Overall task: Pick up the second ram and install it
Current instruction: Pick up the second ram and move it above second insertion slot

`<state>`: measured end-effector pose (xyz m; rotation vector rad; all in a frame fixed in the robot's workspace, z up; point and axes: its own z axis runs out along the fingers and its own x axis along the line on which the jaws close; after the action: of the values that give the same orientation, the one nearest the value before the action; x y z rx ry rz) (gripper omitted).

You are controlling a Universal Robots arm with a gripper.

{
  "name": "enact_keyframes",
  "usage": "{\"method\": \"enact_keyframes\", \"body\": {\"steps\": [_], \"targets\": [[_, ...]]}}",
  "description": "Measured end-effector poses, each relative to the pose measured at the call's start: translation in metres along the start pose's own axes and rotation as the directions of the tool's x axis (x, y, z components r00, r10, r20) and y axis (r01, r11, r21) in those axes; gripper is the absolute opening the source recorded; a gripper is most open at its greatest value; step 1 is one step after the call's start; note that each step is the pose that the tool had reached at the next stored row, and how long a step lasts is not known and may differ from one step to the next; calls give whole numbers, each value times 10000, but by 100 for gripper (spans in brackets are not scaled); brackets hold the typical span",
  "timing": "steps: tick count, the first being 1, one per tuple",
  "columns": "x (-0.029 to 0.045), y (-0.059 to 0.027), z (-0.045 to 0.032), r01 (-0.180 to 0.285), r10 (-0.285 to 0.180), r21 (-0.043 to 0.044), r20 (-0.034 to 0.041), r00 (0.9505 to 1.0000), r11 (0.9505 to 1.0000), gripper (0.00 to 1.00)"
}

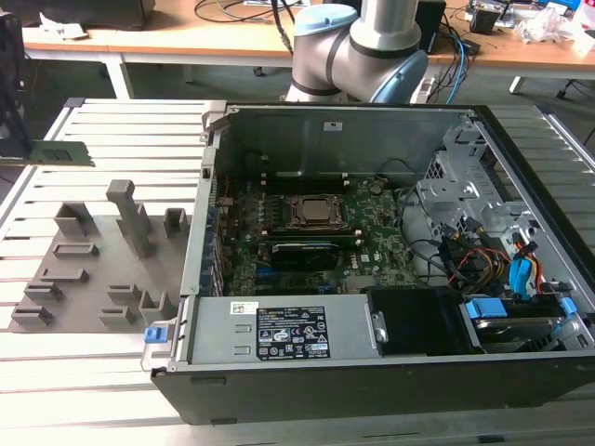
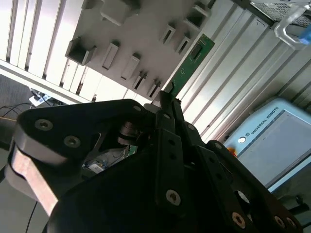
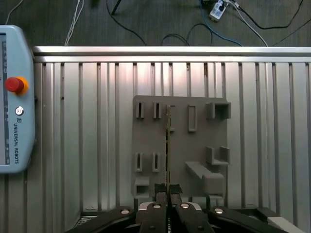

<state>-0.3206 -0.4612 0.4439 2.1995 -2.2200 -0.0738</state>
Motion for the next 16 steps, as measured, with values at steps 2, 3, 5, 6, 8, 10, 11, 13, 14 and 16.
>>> {"method": "enact_keyframes", "body": {"steps": [2, 3, 5, 6, 8, 10, 11, 13, 14, 16], "targets": [[-2, -170, -7, 1, -1, 0, 0, 10000, 10000, 13], [-2, -218, -9, -1, 1, 0, 1, 10000, 10000, 13], [-4, -383, -17, 0, 0, -1, 0, 10000, 10000, 13], [-5, -440, -19, 0, 0, -2, 0, 10000, 10000, 13], [-5, -509, -22, 1, -1, -1, 1, 10000, 10000, 13], [-6, -577, -25, 1, -1, -1, -1, 10000, 10000, 13], [-6, -608, -27, 0, 0, -2, -2, 10000, 10000, 13], [-7, -658, -29, 0, 0, -2, -3, 10000, 10000, 13], [-7, -703, -31, 0, 0, -2, -5, 10000, 10000, 13], [-8, -814, -35, 0, 0, -3, -8, 10000, 10000, 13]]}}
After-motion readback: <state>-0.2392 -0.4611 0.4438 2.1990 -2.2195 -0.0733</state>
